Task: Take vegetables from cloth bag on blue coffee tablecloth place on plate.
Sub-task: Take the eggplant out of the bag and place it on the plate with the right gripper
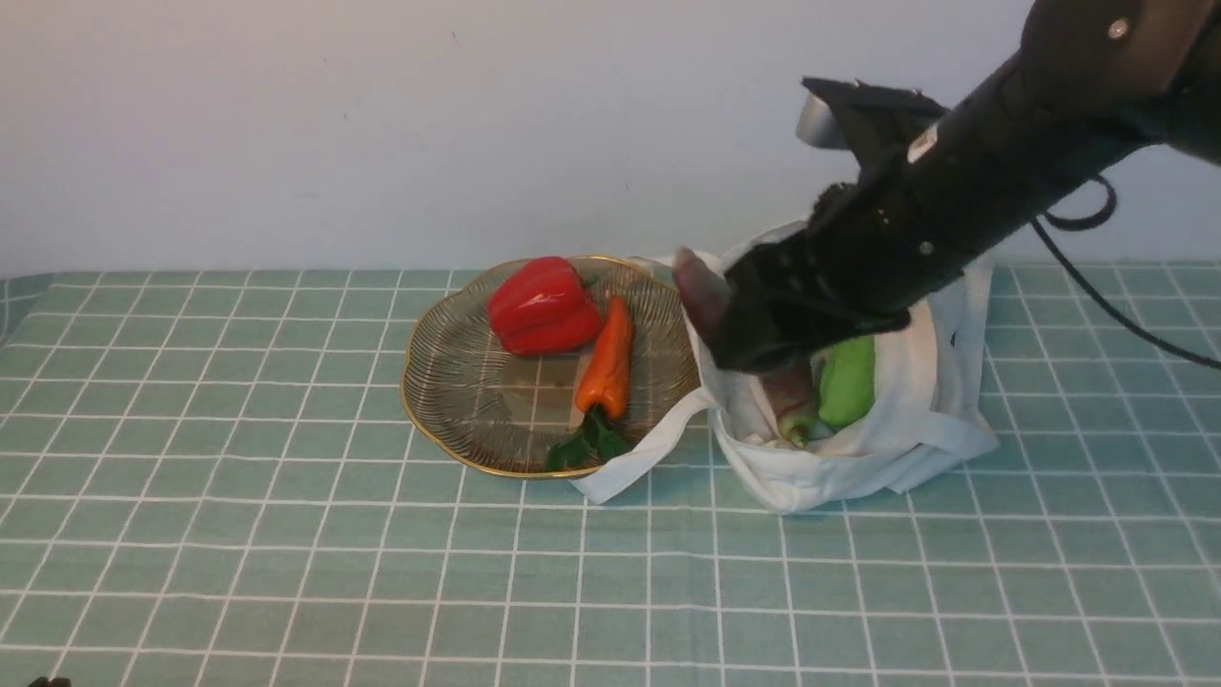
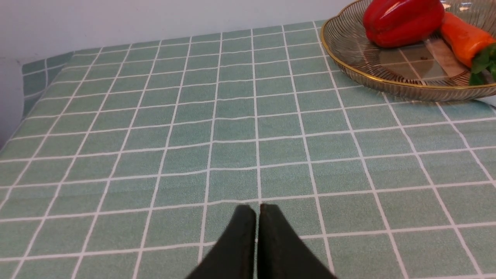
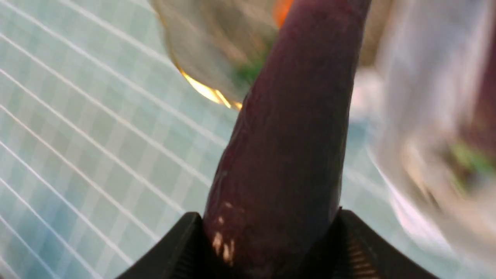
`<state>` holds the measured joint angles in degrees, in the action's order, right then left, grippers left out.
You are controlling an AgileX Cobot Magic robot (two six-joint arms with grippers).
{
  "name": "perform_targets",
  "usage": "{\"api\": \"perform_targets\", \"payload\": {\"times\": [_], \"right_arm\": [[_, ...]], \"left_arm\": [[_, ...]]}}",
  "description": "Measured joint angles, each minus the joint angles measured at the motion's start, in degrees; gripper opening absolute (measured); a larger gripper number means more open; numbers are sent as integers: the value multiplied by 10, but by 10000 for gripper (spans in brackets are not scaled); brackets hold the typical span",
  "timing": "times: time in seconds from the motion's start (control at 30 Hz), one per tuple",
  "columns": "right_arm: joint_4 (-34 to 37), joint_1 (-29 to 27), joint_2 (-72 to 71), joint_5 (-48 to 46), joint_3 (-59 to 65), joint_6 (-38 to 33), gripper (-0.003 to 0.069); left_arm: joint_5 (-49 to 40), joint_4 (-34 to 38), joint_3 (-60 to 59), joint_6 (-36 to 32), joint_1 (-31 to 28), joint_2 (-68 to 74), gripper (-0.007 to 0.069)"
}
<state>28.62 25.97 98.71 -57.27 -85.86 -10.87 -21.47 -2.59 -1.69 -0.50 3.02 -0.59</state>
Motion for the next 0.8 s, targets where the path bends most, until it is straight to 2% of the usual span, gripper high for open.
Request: {"api": "perform_targets", "payload": {"times": [0.07,0.3,0.43,0.63,0.73,0.77,0.8], "right_arm": [[20,36,13,85,0,-17,382],[30,104,114,270,0,-32,382],[31,107,167,312,0,-32,382],[31,107,194,321,0,-35,387],[25,107,194,321,0,-36,447],[17,107,194,317,0,-36,487],[15,107,193,317,0,-36,487]], "left_arm": [[0,0,0,0,0,0,-5],[0,0,0,0,0,0,-5],[0,0,0,0,0,0,-5],[0,0,0,0,0,0,-5],[0,0,0,0,0,0,-5],[0,0,0,0,0,0,-5],[0,0,0,0,0,0,-5]]}}
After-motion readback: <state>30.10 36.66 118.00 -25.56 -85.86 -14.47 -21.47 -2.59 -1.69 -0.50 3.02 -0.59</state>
